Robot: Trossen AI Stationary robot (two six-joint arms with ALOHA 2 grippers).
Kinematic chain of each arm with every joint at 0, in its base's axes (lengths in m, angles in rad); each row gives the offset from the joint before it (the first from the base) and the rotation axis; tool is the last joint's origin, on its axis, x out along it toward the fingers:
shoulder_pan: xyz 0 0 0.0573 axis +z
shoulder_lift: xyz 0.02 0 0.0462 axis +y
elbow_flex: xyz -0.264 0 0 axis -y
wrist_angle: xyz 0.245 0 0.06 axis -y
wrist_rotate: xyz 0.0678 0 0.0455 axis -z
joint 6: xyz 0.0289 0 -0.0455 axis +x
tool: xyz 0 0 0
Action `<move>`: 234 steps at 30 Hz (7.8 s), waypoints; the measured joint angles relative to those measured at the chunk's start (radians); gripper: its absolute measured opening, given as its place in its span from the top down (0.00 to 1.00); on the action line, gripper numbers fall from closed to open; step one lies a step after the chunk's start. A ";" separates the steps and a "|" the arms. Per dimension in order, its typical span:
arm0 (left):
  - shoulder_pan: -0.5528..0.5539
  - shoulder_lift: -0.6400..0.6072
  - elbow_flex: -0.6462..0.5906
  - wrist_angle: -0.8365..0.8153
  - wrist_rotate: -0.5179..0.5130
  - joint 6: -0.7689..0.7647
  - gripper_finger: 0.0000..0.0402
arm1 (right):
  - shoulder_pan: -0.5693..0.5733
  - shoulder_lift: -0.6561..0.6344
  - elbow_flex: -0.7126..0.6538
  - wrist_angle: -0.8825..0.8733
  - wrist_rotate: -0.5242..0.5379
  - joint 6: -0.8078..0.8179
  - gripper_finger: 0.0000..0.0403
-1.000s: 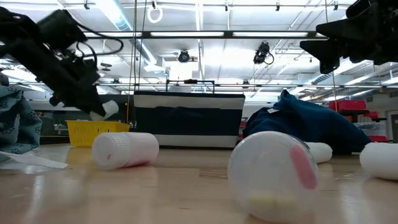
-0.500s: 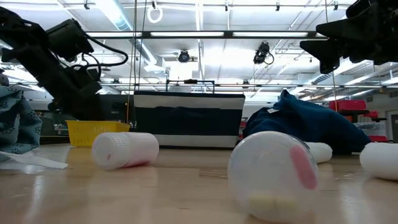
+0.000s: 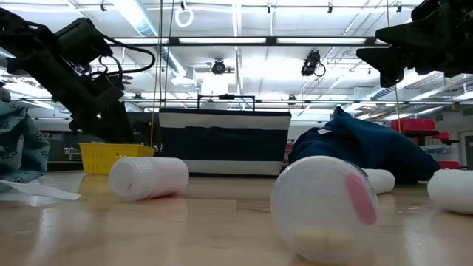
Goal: Pick & place medical supplies in basket/bin
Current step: Put the top white pill bottle into the bin, then put the white pill bottle into the basket
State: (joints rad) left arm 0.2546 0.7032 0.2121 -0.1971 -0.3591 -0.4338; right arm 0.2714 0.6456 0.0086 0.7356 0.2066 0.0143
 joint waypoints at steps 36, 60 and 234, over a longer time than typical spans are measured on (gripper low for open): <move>-0.556 0.608 0.535 -0.014 0.311 -0.243 0.15 | 0.000 0.000 0.000 -0.039 0.018 -0.001 0.40; -0.649 1.057 0.840 -0.161 0.309 -0.507 0.12 | 0.000 0.000 0.000 -0.101 0.022 -0.030 0.40; -0.208 0.599 -0.164 1.173 -0.474 0.039 0.29 | 0.000 0.002 0.000 -0.160 0.087 0.085 0.40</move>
State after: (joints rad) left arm 0.0464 1.3022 0.0479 0.9759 -0.8329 -0.3952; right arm 0.2710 0.6476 0.0086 0.5751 0.2935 0.0998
